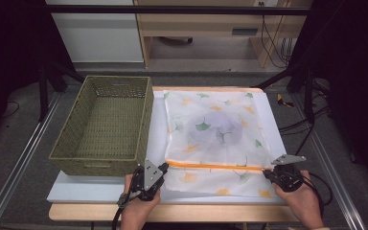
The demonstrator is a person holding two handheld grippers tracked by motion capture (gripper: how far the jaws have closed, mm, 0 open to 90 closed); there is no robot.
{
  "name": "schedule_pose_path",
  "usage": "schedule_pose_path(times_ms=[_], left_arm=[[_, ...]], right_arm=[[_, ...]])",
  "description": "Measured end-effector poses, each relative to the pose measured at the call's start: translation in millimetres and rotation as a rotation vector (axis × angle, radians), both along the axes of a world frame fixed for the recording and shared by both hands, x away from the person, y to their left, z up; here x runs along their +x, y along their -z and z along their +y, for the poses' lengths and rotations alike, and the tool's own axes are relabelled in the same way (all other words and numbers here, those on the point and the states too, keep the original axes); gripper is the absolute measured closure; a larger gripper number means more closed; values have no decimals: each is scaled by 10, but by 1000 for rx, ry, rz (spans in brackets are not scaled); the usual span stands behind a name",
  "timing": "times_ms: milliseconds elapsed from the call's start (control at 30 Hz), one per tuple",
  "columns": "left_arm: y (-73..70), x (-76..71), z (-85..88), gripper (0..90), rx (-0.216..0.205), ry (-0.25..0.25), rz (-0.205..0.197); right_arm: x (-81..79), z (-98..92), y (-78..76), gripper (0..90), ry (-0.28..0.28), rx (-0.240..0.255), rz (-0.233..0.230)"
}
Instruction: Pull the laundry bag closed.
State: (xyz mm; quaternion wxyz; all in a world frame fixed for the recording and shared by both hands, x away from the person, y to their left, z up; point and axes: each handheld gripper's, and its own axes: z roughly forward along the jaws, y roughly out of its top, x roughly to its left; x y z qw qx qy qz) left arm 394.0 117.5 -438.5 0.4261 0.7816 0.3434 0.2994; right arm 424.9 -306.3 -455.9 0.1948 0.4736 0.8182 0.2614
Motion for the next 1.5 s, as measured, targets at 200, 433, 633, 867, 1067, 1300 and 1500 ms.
schedule_pose_path(times_ms=[200, 433, 633, 867, 1067, 1300, 1500], left_arm=[[7, -2, 1, 883, 1, -1, 2], [4, 1, 7, 884, -1, -1, 5], [-10, -11, -3, 884, -5, -7, 6], [-11, -13, -3, 885, -6, -10, 9], [-2, -11, -3, 885, -6, -12, 14], [-3, -11, 1, 885, -7, -12, 13], [6, -14, -12, 885, -4, -10, 14]], right_arm=[[10, 42, 21, 900, -5, -46, -1], [10, 44, 1, 900, -10, -55, -11], [6, 48, -27, 900, -5, -71, -22], [-2, 28, -45, 900, 6, -108, -30], [-11, -36, -39, 900, 22, -117, -24], [-30, -129, -44, 900, 47, -104, -26], [-39, -185, -48, 900, 59, -94, -28]])
